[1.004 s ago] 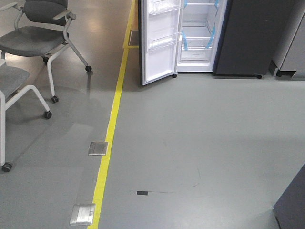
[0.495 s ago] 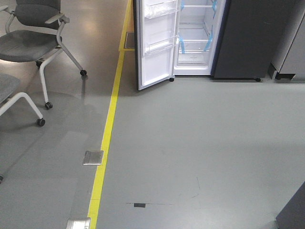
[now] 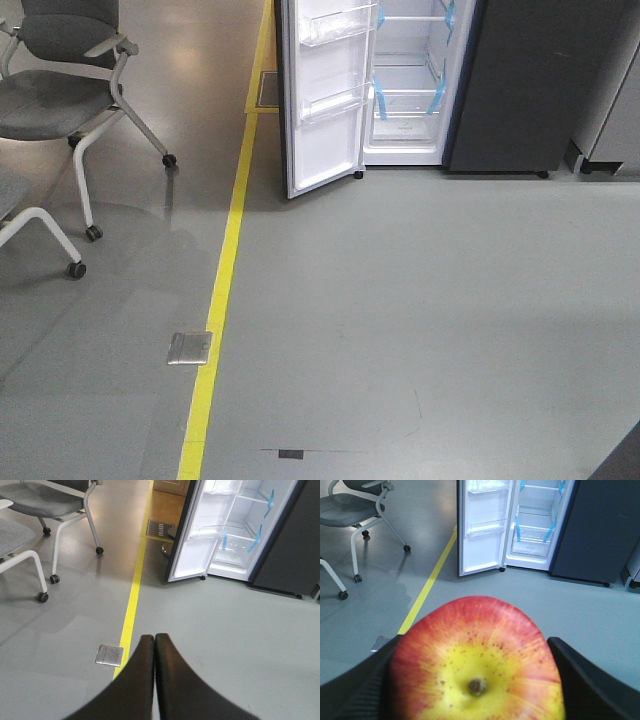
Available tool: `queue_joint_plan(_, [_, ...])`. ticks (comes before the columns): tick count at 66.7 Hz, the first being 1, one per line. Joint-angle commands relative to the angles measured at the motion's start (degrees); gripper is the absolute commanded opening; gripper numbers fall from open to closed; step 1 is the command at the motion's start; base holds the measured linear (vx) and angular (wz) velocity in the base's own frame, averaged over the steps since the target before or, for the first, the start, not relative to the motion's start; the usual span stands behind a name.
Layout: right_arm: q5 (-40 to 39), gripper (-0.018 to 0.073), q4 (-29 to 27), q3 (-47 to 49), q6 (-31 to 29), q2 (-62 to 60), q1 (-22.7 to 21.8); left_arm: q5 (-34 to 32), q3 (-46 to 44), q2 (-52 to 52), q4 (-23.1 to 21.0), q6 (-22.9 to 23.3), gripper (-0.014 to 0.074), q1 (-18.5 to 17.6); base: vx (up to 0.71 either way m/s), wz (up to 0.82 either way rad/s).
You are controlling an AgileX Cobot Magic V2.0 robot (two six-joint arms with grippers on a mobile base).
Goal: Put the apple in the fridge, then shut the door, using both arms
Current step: 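Approach the open refrigerator door with the apple in the right gripper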
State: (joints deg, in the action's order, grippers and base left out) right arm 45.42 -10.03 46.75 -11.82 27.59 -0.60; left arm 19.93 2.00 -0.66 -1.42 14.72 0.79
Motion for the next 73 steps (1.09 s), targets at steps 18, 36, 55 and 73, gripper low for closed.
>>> queue_joint_plan(18, [-5.0, 0.0176, -0.6, 1.3, 0.1, 0.4, 0.1, -4.4, 1.0, -0.9, 0.0, 0.0, -0.0006, -0.1, 0.12, 0.02])
queue_joint_plan(36, [-5.0, 0.0176, -0.6, 1.3, 0.1, 0.4, 0.1, -4.4, 1.0, -0.9, 0.0, 0.0, -0.0006, -0.1, 0.12, 0.0])
queue_joint_plan(55, [-5.2, 0.0176, -0.6, 1.3, 0.1, 0.4, 0.1, -4.4, 1.0, -0.9, 0.0, 0.0, -0.0006, -0.1, 0.13, -0.03])
queue_joint_plan(73, [-5.1, 0.0176, -0.6, 1.3, 0.1, 0.4, 0.1, -4.4, 1.0, -0.9, 0.0, 0.0, -0.0006, -0.1, 0.14, -0.02])
